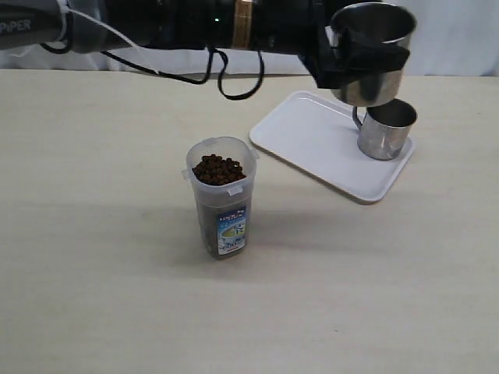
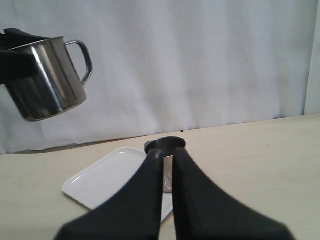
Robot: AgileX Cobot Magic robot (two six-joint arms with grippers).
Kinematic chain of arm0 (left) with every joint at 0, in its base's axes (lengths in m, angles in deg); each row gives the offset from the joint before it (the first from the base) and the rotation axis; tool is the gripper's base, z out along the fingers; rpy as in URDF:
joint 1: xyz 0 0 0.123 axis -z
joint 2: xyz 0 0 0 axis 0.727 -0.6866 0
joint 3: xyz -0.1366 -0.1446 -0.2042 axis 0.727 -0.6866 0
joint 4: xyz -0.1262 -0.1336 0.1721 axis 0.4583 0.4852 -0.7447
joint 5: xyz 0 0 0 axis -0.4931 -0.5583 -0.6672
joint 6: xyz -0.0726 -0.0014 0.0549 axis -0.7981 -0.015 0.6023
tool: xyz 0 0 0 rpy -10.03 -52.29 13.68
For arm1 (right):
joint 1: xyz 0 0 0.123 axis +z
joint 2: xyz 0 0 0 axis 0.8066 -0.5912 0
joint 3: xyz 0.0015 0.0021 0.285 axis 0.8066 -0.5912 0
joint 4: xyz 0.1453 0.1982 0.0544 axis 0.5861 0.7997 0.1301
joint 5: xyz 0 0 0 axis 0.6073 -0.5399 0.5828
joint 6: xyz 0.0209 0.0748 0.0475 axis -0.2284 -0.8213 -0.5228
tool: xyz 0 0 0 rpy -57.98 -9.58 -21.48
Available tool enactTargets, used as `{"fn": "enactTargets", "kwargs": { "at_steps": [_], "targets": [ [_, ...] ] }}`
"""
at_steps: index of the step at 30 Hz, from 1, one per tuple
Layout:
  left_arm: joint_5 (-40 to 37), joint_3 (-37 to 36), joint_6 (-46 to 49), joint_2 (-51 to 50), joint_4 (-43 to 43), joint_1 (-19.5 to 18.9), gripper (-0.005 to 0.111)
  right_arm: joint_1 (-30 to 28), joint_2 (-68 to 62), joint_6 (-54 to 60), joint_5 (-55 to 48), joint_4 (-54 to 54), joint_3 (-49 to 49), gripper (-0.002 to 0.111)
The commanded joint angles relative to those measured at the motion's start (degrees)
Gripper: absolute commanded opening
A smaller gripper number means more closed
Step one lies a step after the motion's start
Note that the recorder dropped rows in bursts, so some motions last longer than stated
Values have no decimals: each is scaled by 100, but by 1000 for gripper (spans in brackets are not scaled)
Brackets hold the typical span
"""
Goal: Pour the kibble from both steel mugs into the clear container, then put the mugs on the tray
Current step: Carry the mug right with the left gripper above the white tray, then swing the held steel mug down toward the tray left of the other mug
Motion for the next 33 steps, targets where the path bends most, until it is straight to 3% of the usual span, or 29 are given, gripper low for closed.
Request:
{"fn": "enactTargets", "kwargs": {
  "at_steps": [1,9,14,23,33],
  "targets": [
    [-1108,-5,484,-47,946,344,0,-39,21,3,-17,9,-30,5],
    [-1396,-5,1687,-636,2819,468,0,-39,21,3,-17,9,-30,5],
    [-1764,6,1940,-912,2940,468,0,-39,21,3,-17,9,-30,5],
    [-1735,6,2719,-1310,3854,468,0,-39,21,3,-17,9,-30,5],
    [-1729,6,3003,-1651,4131,468,0,-39,21,3,-17,9,-30,5]
  ]
}}
